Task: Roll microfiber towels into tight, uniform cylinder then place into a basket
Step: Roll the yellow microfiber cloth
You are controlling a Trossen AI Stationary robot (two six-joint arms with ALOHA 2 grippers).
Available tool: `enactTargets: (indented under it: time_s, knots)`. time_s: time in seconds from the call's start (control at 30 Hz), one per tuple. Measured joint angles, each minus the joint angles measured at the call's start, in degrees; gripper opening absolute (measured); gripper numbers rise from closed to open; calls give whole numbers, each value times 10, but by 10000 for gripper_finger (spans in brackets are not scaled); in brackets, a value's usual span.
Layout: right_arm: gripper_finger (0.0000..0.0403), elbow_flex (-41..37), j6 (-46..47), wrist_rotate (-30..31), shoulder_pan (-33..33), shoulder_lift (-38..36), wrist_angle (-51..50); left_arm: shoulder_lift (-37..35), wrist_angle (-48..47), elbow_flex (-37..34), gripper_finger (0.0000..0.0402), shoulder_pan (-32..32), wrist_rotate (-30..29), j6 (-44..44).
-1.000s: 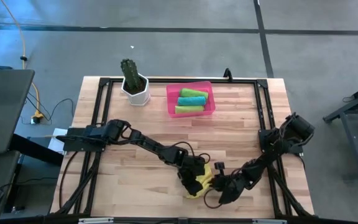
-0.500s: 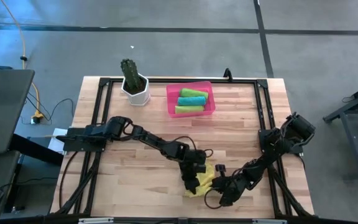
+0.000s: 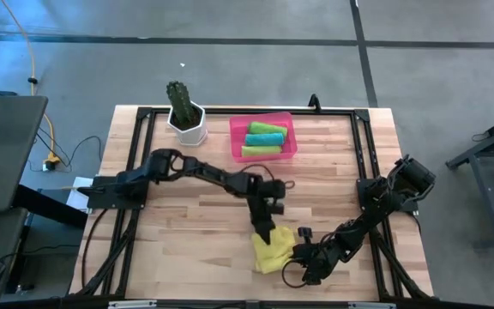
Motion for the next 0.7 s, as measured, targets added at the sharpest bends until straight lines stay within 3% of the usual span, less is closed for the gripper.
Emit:
enactTargets:
  time_s: [0.13, 0.23, 0.33, 0.53, 0.6, 0.7]
  knots:
    - [5, 0, 0, 1, 0, 0, 1, -49, -139, 0, 115, 27, -45, 64]
    - [5, 0, 0, 5, 0, 0, 0, -96, -229, 0, 115, 23, -161, 106]
    - [5, 0, 0, 7, 0, 0, -1, -137, -282, 0, 115, -25, -305, 133]
    - [5, 0, 0, 2, -9, 0, -2, -163, -265, 1, 115, -175, -588, 130]
    - [5, 0, 0, 1, -12, 0, -2, -163, -245, 1, 115, -218, -641, 104]
    - [5, 0, 0, -1, -15, 0, -2, -163, -198, 1, 118, -262, -663, 95]
